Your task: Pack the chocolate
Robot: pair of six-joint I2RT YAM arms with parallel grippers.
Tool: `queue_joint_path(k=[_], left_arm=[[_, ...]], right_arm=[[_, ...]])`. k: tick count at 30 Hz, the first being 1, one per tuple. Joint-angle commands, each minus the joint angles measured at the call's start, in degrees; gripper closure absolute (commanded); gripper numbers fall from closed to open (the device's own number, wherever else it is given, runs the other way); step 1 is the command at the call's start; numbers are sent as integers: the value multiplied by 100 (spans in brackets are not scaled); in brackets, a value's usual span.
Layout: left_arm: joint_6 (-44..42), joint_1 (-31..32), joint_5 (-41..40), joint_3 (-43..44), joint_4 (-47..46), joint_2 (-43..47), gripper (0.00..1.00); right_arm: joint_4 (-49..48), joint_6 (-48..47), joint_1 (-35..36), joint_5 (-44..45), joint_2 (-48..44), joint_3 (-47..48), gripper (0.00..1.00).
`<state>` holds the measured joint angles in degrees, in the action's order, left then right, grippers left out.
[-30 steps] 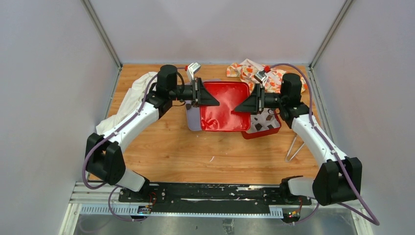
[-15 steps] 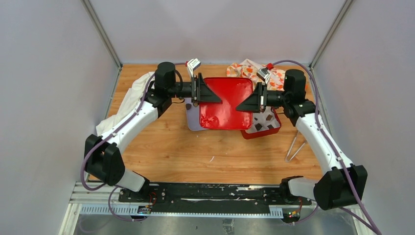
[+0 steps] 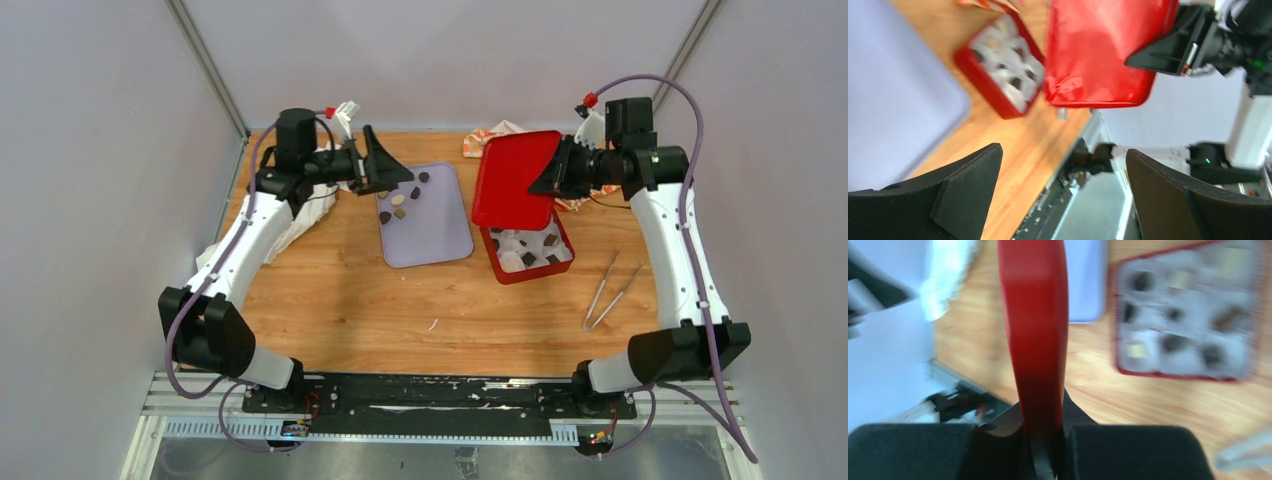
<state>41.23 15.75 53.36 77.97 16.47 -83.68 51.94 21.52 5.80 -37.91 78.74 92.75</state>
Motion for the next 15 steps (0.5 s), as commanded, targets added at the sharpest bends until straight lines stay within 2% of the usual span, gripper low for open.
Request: queue_joint_path(k=[1,4,5,8,12,15], left_arm=[[-452,-612,-464,-196,659,325,0],[-481,-576,-705,-234,756,238,0],[-333,-542,-741,-328,588,216,0],[-59,-358,-1131,-429,441,41,0],[-111,26,-1407,-96,709,-572,0],[-83,315,-1567,254,927,-957,0]], right_arm=[[2527,-935,-7,3074,702,1315,100],[3248,-836,449,5423,1216,2153,100],[3397,-774,662,6300,1382,2292,100],[3760,-525,1233,8173,1885,2393,100],[3972,-246,1941,9674,2443,2237,100],[4003,-73,2255,10323,2816,2128,100]])
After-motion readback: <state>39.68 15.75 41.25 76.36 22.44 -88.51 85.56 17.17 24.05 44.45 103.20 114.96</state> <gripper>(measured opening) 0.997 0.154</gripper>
